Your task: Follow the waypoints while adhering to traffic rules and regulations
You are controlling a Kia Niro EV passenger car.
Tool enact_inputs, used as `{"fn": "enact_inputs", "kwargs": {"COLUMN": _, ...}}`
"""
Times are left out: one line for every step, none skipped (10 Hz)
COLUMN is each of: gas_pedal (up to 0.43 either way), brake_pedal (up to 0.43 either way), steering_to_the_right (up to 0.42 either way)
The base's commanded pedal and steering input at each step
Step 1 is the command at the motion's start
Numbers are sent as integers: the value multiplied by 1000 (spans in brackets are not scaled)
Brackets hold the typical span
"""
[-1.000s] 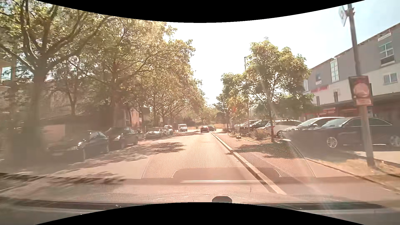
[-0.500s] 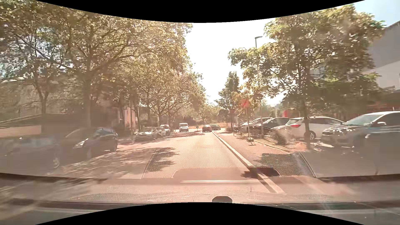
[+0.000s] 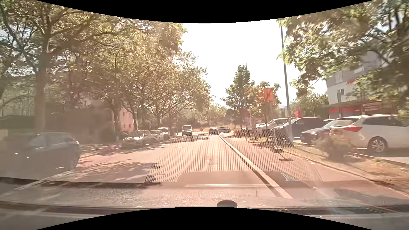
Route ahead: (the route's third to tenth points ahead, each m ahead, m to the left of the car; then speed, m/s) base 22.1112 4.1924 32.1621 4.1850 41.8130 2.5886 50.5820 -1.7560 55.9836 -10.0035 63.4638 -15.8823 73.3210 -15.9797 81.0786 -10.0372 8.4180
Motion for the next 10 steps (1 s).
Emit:
{"fn": "enact_inputs", "kwargs": {"gas_pedal": 67, "brake_pedal": 0, "steering_to_the_right": -6}}
{"fn": "enact_inputs", "kwargs": {"gas_pedal": 67, "brake_pedal": 0, "steering_to_the_right": -2}}
{"fn": "enact_inputs", "kwargs": {"gas_pedal": 67, "brake_pedal": 0, "steering_to_the_right": 0}}
{"fn": "enact_inputs", "kwargs": {"gas_pedal": 67, "brake_pedal": 0, "steering_to_the_right": -1}}
{"fn": "enact_inputs", "kwargs": {"gas_pedal": 67, "brake_pedal": 0, "steering_to_the_right": -1}}
{"fn": "enact_inputs", "kwargs": {"gas_pedal": 67, "brake_pedal": 0, "steering_to_the_right": 2}}
{"fn": "enact_inputs", "kwargs": {"gas_pedal": 67, "brake_pedal": 0, "steering_to_the_right": 3}}
{"fn": "enact_inputs", "kwargs": {"gas_pedal": 59, "brake_pedal": 0, "steering_to_the_right": 0}}
{"fn": "enact_inputs", "kwargs": {"gas_pedal": 59, "brake_pedal": 0, "steering_to_the_right": -5}}
{"fn": "enact_inputs", "kwargs": {"gas_pedal": 59, "brake_pedal": 0, "steering_to_the_right": -7}}
